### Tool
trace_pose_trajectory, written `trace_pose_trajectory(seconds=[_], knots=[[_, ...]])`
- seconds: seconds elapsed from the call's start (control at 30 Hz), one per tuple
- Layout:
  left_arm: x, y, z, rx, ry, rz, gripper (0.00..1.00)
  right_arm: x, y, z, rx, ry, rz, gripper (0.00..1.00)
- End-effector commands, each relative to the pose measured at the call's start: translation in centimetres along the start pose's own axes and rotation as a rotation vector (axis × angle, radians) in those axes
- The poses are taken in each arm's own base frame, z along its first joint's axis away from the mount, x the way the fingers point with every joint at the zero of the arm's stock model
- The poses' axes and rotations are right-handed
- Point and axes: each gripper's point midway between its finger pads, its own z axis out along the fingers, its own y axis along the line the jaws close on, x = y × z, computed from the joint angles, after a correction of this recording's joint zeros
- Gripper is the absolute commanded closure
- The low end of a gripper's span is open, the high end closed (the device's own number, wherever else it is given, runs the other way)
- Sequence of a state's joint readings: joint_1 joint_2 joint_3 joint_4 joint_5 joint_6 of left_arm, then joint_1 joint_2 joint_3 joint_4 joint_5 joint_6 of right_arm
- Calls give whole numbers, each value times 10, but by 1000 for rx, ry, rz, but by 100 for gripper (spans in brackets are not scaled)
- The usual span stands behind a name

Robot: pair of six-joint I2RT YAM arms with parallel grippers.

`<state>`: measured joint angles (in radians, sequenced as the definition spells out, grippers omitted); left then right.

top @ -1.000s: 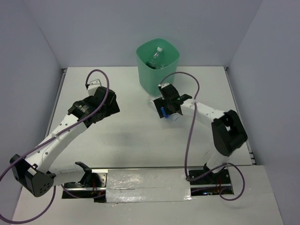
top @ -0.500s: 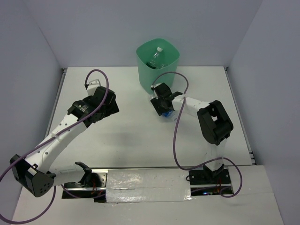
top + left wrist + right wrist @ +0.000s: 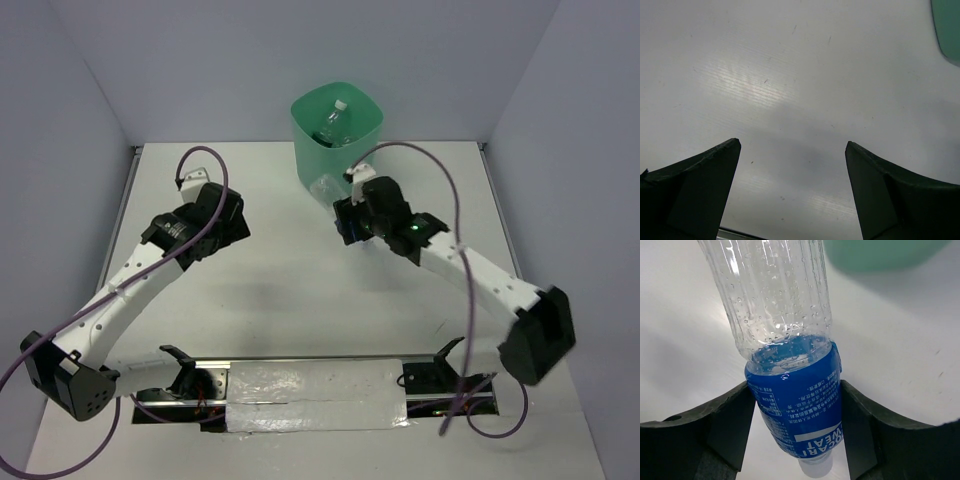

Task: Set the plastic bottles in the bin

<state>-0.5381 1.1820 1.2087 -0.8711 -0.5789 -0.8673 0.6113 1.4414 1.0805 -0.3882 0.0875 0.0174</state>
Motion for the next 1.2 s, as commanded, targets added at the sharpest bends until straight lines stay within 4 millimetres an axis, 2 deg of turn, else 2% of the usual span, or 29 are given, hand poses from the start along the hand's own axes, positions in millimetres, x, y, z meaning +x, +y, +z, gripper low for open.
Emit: trace_pose_trajectory(seconds=[0.0, 0.1, 0.13, 0.17, 0.27, 0.3, 0.33, 0.37, 0.4, 0.43, 0.47, 0.5, 0.53, 0.57, 0.6, 0.67, 0.8, 0.87, 0.97, 1.0, 1.07, 1.17], knots=[[-25, -3, -11, 26, -63, -65, 1, -82, 10, -81, -63, -334, 127, 43], [-25, -8, -8, 46, -49, -76, 1, -146, -5, -132, -15, -551, 217, 44], [-24, -10, -7, 50, -42, -74, 1, -159, -7, -142, -11, -604, 234, 45], [-24, -12, -8, 59, -39, -76, 1, -181, -11, -155, -4, -696, 253, 47], [-24, -16, -11, 82, -26, -84, 1, -224, -28, -160, 86, -784, 282, 43], [-23, -16, -12, 82, -23, -87, 1, -250, -32, -175, 106, -844, 285, 43], [-24, -15, -14, 85, -25, -92, 1, -256, -39, -151, 162, -820, 293, 43], [-24, -13, -16, 85, -23, -94, 1, -266, -40, -149, 172, -841, 292, 43], [-23, -12, -17, 86, -24, -103, 0, -285, -42, -156, 169, -913, 303, 42], [-23, -10, -21, 93, -26, -111, 1, -293, -44, -153, 179, -933, 303, 42], [-20, -10, -22, 100, -16, -115, 1, -297, -48, -132, 196, -922, 312, 41], [-18, -9, -23, 104, -11, -119, 1, -313, -50, -138, 193, -968, 339, 40], [-15, -6, -26, 105, -5, -123, 1, -319, -55, -131, 208, -976, 357, 39], [-14, -4, -28, 108, -1, -131, 1, -322, -57, -108, 209, -963, 362, 38], [-13, -3, -29, 107, 0, -133, 1, -334, -63, -111, 210, -991, 391, 38], [-12, 7, -33, 89, -10, -135, 0, -343, -73, -87, 228, -965, 406, 38], [-20, 23, -43, 50, -51, -150, 1, -352, -85, -50, 225, -922, 428, 37], [-25, 27, -48, 52, -68, -154, 1, -353, -89, -30, 218, -873, 448, 32], [-29, 31, -52, 40, -83, -150, 1, -346, -90, -19, 206, -822, 461, 15], [-31, 33, -53, 35, -89, -150, 1, -348, -87, -26, 192, -833, 461, 9], [-32, 36, -54, 22, -96, -144, 1, -341, -85, -27, 181, -820, 463, 5], [-34, 39, -55, 15, -104, -136, 0, -342, -87, -48, 188, -820, 462, 2]])
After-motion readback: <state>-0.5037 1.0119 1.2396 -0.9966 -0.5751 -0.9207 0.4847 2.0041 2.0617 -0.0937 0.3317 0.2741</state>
